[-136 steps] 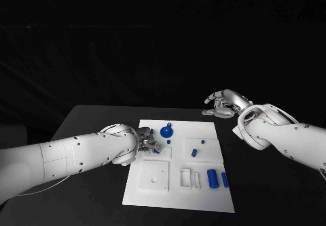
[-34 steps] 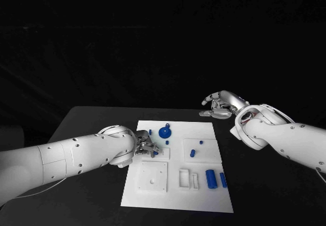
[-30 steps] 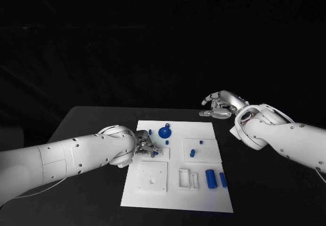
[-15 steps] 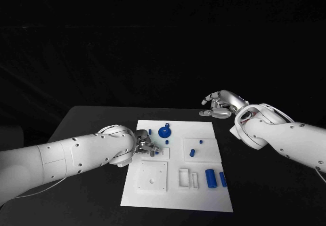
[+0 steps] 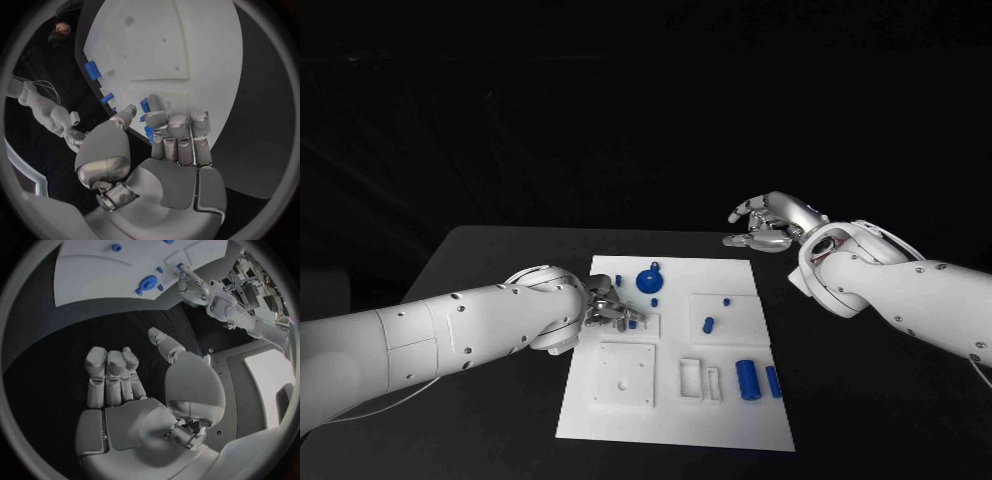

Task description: Assemble the parts on the task board

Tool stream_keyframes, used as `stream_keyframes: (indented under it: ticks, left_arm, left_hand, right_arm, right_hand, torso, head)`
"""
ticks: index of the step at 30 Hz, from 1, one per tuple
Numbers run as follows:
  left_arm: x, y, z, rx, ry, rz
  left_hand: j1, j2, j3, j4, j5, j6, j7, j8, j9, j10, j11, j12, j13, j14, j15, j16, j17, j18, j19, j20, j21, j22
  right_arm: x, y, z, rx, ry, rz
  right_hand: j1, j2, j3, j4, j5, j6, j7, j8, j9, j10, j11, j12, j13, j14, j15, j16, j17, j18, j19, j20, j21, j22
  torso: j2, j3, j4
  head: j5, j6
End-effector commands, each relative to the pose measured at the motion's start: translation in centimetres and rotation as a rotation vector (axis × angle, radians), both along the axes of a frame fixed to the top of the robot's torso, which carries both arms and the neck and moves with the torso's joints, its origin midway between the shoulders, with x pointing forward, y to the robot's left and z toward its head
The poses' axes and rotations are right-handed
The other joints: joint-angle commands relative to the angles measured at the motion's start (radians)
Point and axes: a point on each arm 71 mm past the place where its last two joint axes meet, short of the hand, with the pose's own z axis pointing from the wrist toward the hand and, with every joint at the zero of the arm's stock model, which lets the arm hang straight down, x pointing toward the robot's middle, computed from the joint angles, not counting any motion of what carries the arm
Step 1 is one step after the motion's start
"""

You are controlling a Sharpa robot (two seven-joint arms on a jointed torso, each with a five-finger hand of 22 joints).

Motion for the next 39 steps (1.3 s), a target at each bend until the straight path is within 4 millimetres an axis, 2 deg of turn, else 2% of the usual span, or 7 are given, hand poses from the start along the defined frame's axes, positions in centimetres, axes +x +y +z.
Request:
stream_keyframes:
  ticks: [1,11,15,19,20,22,39]
  left_arm:
    - [-0.1,0.2,0.4,-0.048,-0.008,0.017]
    - [1.6,1.4,4.4,-0.162,-0.045,0.089]
    - [2.9,2.4,5.9,-0.161,-0.045,0.116]
    - [4.4,3.1,6.5,-0.142,-0.053,0.146]
    - [4.7,3.4,6.5,-0.132,-0.046,0.152]
    - [5.3,3.6,6.6,-0.116,-0.044,0.162]
    - [8.4,3.4,6.3,-0.022,-0.031,0.175]
  left_hand:
    - [0.008,-0.011,-0.004,0.005,0.000,-0.013,0.001,0.001,-0.002,-0.007,-0.004,0.000,-0.002,-0.011,-0.003,0.001,-0.003,0.010,-0.005,-0.136,-0.004,-0.003]
    - [0.086,-0.025,-0.006,0.023,0.009,-0.125,0.044,-0.068,-0.034,-0.060,0.036,-0.084,-0.049,-0.068,0.032,-0.074,-0.052,-0.005,-0.052,-0.117,-0.050,-0.029]
    - [0.127,-0.007,-0.018,0.008,0.085,-0.197,0.073,-0.101,-0.046,-0.085,0.064,-0.114,-0.065,-0.092,0.061,-0.098,-0.069,-0.020,-0.077,-0.104,-0.074,-0.040]
    - [0.134,0.004,-0.035,0.003,0.112,-0.205,0.076,-0.102,-0.046,-0.090,0.067,-0.120,-0.069,-0.095,0.065,-0.102,-0.075,-0.025,-0.081,-0.101,-0.081,-0.043]
    - [0.137,0.008,-0.042,0.002,0.159,-0.211,0.076,-0.103,-0.046,-0.092,0.070,-0.122,-0.070,-0.097,0.066,-0.103,-0.078,-0.027,-0.083,-0.100,-0.083,-0.045]
    - [0.143,0.021,-0.051,-0.003,0.189,-0.212,0.078,-0.101,-0.045,-0.092,0.069,-0.123,-0.071,-0.097,0.067,-0.103,-0.080,-0.029,-0.083,-0.099,-0.084,-0.045]
    - [0.156,0.055,-0.101,-0.032,0.199,-0.240,0.087,-0.108,-0.050,-0.113,0.079,-0.133,-0.075,-0.117,0.077,-0.108,-0.093,-0.037,-0.100,-0.097,-0.096,-0.047]
  right_arm:
    - [0.0,0.0,0.0,-0.002,0.000,0.010]
    - [0.2,-0.4,0.0,-0.002,-0.001,0.000]
    - [0.3,-0.4,-0.1,-0.002,0.001,-0.002]
    - [0.3,-0.4,-0.1,-0.003,0.001,-0.003]
    - [0.3,-0.4,-0.1,-0.002,0.001,-0.002]
    - [0.3,-0.3,-0.1,-0.002,0.001,-0.001]
    - [0.2,0.1,0.0,0.001,0.000,0.010]
  right_hand:
    - [0.007,0.001,-0.002,0.007,0.005,0.018,0.010,0.003,-0.002,-0.028,0.016,0.006,-0.002,0.007,-0.002,-0.006,0.002,0.118,0.004,-0.004,-0.007,0.001]
    - [0.006,0.001,-0.003,0.008,0.006,0.017,0.010,0.002,-0.002,-0.028,0.016,0.006,-0.002,0.007,-0.002,-0.006,0.002,0.118,0.004,-0.004,-0.007,0.001]
    - [0.006,0.001,-0.003,0.008,0.006,0.017,0.010,0.002,-0.002,-0.028,0.016,0.006,-0.002,0.007,-0.002,-0.006,0.002,0.118,0.004,-0.004,-0.007,0.001]
    - [0.006,0.001,-0.003,0.008,0.006,0.017,0.010,0.002,-0.002,-0.028,0.016,0.006,-0.002,0.007,-0.002,-0.006,0.002,0.118,0.004,-0.004,-0.007,0.001]
    - [0.006,0.001,-0.003,0.008,0.007,0.017,0.010,0.002,-0.002,-0.028,0.016,0.006,-0.002,0.008,-0.002,-0.006,0.002,0.118,0.004,-0.004,-0.007,0.001]
    - [0.006,0.001,-0.003,0.008,0.007,0.017,0.010,0.002,-0.002,-0.028,0.016,0.006,-0.002,0.008,-0.002,-0.006,0.002,0.118,0.004,-0.004,-0.007,0.001]
    - [0.006,0.001,-0.004,0.010,0.013,0.015,0.011,0.001,-0.003,-0.027,0.017,0.007,-0.004,0.009,-0.002,-0.007,0.002,0.118,0.005,-0.004,-0.008,0.001]
  torso:
    - [0.000,-0.0008,0.0003]
    - [-0.001,-0.0005,0.0013]
    - [0.000,-0.0004,0.0000]
    - [0.002,-0.0008,-0.0008]
    - [0.002,-0.0007,-0.0005]
    - [0.003,-0.0011,-0.0013]
    - [0.018,-0.0055,-0.0150]
  head:
    - [0.001,0.003]
    - [0.004,0.016]
    - [0.006,0.019]
    - [0.008,0.021]
    - [0.008,0.020]
    - [0.009,0.022]
    - [0.014,0.028]
